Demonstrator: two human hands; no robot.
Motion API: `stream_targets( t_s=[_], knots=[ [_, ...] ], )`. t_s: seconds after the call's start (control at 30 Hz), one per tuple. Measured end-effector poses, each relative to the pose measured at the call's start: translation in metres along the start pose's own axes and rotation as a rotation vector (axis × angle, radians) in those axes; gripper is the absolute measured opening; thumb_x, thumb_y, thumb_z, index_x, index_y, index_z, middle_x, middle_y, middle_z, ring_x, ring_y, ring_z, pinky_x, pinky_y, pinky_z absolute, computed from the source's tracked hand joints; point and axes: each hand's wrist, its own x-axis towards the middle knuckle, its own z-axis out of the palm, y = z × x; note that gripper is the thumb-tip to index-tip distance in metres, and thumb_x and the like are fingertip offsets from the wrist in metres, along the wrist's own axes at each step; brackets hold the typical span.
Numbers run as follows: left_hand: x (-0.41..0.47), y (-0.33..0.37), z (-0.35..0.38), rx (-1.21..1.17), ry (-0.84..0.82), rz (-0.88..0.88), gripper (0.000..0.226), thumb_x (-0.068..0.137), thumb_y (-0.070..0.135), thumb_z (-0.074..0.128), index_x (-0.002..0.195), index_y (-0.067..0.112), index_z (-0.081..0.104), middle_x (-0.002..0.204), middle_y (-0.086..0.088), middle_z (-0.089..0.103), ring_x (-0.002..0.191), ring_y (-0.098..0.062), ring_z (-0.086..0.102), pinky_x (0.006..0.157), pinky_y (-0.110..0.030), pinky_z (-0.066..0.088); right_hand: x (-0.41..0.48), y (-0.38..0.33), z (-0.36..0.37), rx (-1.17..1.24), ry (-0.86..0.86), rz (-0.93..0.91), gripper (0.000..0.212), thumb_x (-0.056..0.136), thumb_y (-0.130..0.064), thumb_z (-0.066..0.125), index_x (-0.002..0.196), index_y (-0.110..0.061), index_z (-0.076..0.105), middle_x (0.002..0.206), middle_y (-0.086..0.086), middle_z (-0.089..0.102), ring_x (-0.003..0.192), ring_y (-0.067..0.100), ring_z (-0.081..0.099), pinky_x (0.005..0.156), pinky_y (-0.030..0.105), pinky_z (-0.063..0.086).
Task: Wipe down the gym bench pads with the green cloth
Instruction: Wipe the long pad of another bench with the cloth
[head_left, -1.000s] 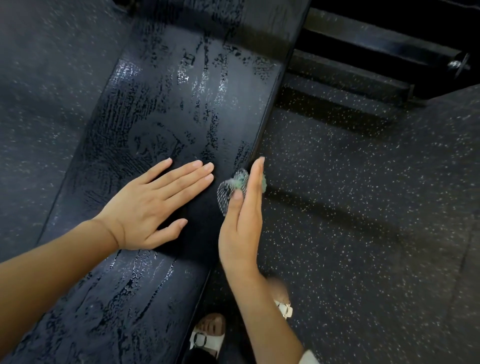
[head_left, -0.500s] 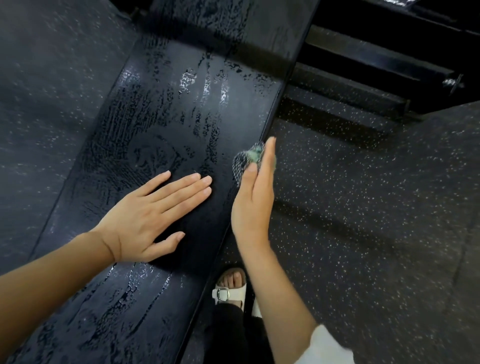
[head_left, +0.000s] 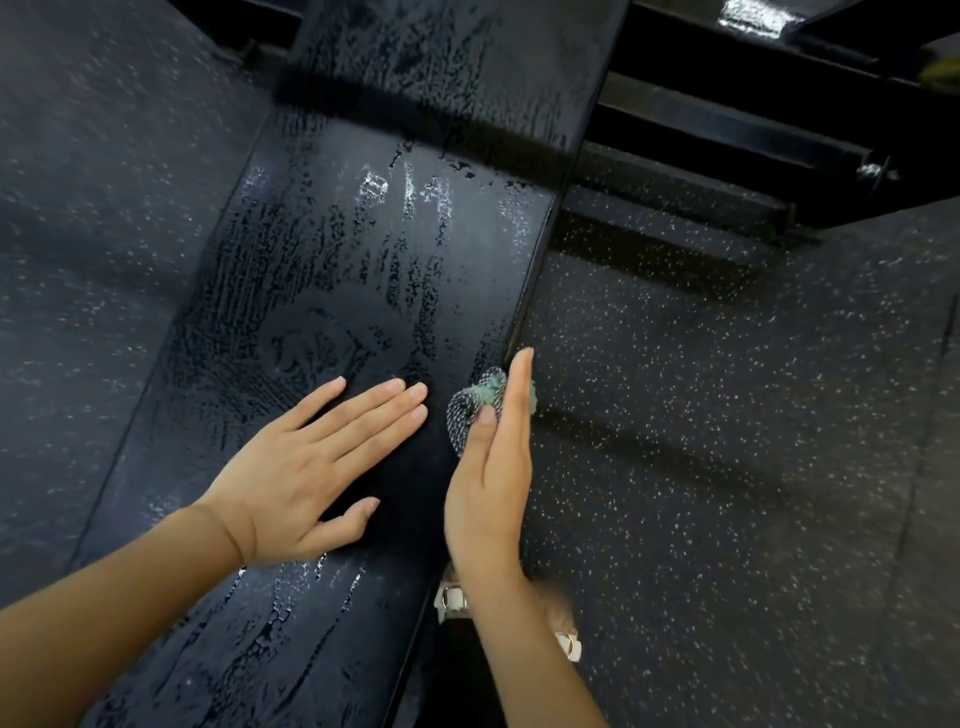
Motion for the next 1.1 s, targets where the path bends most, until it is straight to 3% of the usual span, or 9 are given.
stream_targets(
  t_s=[0.17, 0.43, 0.6, 0.87, 1.1],
  knots=[
    [0.000, 0.000, 0.000, -0.001, 0.007, 0.009, 0.081, 0.089, 0.042, 0.042, 0.159, 0.012, 0.015, 0.166, -0.005, 0.015, 0.153, -0.021, 0.017, 0.122, -0.045, 0.014, 0.038, -0.008, -0.004, 0.012, 0.003, 0.012, 0.052, 0.106, -0.019, 0.029, 0.156, -0.022, 0.012, 0.161, -0.013, 0.011, 0.148, -0.002, 0.007, 0.116, 0.009, 0.008],
    [0.000, 0.001, 0.000, 0.020, -0.016, 0.016, 0.081, 0.089, 0.042, 0.042, 0.159, 0.012, 0.014, 0.166, -0.006, 0.014, 0.153, -0.022, 0.016, 0.122, -0.046, 0.013, 0.104, -0.029, -0.007, 0.029, 0.047, 0.025, 0.051, 0.107, -0.024, 0.028, 0.156, -0.023, 0.013, 0.163, -0.005, 0.015, 0.149, 0.009, 0.014, 0.120, 0.026, 0.013],
    [0.000, 0.000, -0.001, 0.029, -0.018, 0.013, 0.082, 0.089, 0.042, 0.043, 0.159, 0.011, 0.014, 0.166, -0.006, 0.014, 0.153, -0.022, 0.015, 0.123, -0.045, 0.010, 0.138, -0.037, -0.009, 0.051, 0.056, 0.063, 0.050, 0.108, -0.027, 0.026, 0.156, -0.024, 0.014, 0.162, -0.002, 0.019, 0.148, 0.012, 0.017, 0.119, 0.026, 0.015],
    [0.002, 0.004, -0.005, 0.030, -0.022, -0.040, 0.077, 0.092, 0.039, 0.042, 0.159, 0.013, 0.015, 0.166, -0.003, 0.017, 0.152, -0.018, 0.017, 0.122, -0.043, 0.012, 0.082, -0.021, -0.006, 0.006, 0.023, -0.053, 0.052, 0.106, -0.021, 0.027, 0.154, -0.025, 0.007, 0.163, -0.009, 0.008, 0.147, -0.003, 0.002, 0.117, 0.011, 0.003],
    [0.019, 0.006, -0.007, 0.013, -0.005, -0.093, 0.075, 0.093, 0.039, 0.040, 0.159, 0.014, 0.015, 0.166, -0.002, 0.015, 0.153, -0.018, 0.015, 0.122, -0.043, 0.013, 0.053, -0.014, -0.005, -0.014, -0.011, -0.053, 0.051, 0.103, -0.025, 0.026, 0.150, -0.032, 0.006, 0.163, -0.011, 0.008, 0.147, -0.004, 0.003, 0.117, 0.012, 0.005]
  ],
)
